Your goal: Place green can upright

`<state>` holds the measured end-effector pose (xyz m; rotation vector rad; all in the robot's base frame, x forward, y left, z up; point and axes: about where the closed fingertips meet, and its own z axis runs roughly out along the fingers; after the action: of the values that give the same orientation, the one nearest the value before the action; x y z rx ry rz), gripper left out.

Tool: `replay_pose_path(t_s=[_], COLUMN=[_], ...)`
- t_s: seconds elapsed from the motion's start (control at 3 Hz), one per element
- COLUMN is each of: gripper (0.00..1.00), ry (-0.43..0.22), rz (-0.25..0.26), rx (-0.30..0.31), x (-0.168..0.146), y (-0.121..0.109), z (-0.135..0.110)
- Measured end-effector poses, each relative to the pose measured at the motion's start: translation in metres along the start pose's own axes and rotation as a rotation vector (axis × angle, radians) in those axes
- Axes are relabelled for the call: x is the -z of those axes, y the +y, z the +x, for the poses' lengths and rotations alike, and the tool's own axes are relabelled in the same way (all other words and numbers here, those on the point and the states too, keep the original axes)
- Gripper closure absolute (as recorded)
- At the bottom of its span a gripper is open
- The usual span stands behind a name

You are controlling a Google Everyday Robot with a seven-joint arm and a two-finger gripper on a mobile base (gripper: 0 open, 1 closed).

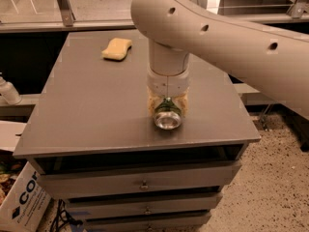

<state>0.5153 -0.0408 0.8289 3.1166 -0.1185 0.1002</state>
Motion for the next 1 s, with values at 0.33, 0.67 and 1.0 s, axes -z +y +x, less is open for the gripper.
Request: replay_pose_path(t_s=[0.33,0.67,1.0], gripper=[1.00,1.00,1.00], ry=[0.010,0.011,0.065], rz=[0.046,0.047,0.093], rx=[0.137,0.137,0.180], x=[0.0201,0.0200,0.0275], y=[-0.0216,-0.0216,-0.0176], z=[-0.0214,-0.0214,-0.0210])
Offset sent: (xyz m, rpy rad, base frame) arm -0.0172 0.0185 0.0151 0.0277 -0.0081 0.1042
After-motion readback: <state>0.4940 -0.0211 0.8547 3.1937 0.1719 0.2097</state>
